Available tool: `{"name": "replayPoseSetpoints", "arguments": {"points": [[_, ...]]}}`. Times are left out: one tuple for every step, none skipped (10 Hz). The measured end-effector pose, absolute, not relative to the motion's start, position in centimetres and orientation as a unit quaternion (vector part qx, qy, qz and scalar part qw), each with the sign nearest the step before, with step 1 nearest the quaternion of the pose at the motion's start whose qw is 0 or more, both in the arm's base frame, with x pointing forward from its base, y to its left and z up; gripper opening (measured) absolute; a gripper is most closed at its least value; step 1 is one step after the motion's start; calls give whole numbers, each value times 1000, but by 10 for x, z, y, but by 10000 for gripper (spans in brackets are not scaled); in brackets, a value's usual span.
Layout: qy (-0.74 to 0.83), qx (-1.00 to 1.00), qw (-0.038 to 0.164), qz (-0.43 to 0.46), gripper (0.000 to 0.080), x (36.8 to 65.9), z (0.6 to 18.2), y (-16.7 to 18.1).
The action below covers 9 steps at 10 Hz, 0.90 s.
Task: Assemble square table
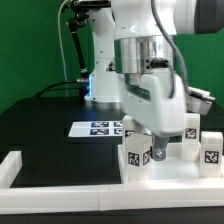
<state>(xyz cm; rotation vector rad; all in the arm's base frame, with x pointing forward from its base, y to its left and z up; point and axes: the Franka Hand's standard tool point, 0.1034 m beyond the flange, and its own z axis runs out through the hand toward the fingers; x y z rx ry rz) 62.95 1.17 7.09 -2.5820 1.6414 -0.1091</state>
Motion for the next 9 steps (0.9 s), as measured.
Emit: {"name": "replayPoseSetpoints", "arguments": {"points": [[453,-890,32,-41,649,630,71,6],[390,-920,29,-42,649,630,70,3],[400,-915,30,-42,649,630,70,4],[407,-912,30,-41,649,630,70,4],[408,-912,30,-41,533,630,70,4],[413,-909,30,-41,396,630,70,4],[455,-889,32,-38,291,628,70,3],[485,-873,33,-36,291,628,69,2],[497,-866,33,-36,291,628,69,1]]}}
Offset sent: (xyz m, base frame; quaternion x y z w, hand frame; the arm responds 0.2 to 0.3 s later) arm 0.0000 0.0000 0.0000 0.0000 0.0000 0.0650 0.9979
